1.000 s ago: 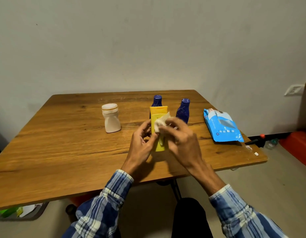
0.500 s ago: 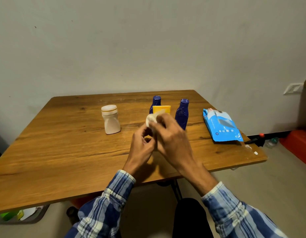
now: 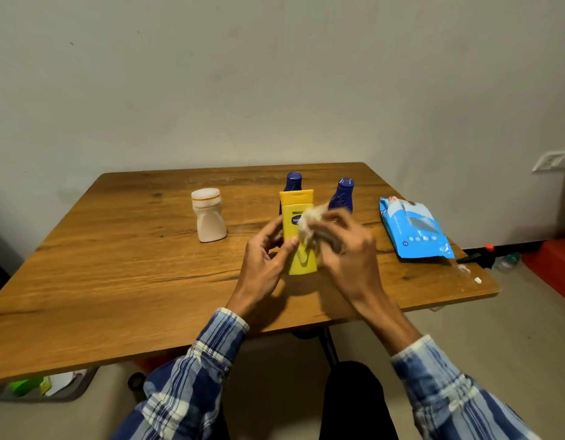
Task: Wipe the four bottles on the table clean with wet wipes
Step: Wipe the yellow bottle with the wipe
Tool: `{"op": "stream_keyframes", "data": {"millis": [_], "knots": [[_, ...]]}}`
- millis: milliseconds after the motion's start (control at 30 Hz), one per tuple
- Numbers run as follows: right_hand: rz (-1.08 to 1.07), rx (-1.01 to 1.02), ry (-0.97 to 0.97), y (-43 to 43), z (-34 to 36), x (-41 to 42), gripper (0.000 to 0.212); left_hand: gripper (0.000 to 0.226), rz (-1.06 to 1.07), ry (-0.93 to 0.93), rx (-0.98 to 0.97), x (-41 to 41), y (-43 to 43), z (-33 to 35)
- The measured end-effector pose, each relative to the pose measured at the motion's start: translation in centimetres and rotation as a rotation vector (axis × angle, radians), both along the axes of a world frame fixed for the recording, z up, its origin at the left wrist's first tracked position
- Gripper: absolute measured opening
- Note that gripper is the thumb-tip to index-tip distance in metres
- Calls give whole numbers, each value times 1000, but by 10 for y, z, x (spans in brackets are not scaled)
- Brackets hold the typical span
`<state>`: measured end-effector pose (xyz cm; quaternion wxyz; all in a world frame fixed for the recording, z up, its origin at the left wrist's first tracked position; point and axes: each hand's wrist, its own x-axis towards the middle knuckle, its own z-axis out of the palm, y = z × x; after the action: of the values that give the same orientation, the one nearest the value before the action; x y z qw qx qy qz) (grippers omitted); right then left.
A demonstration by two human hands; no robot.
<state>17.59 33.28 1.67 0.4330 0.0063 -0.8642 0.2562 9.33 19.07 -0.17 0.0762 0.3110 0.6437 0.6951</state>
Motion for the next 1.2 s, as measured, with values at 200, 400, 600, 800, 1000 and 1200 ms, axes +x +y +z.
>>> {"op": "stream_keyframes", "data": {"millis": [200,400,600,800,1000,1200], "knots": [[17,57,-1,-5,7,-9,33,47,29,-22,52,-1,3,9],[53,33,-34,-6,-8,3,30,48,47,-46,36,-7,0,9],[12,90,-31,-14,5,-7,36,49,39,-32,85,-3,-2,17],[37,82,0,-11,6,7,31,47,19,-16,80,3,-7,16],[41,209,5,-23,16,4,42,48,21,15,134,4,-8,27],[4,16,87,-17,22,1,37,48,15,8,133,5,-12,25]]}}
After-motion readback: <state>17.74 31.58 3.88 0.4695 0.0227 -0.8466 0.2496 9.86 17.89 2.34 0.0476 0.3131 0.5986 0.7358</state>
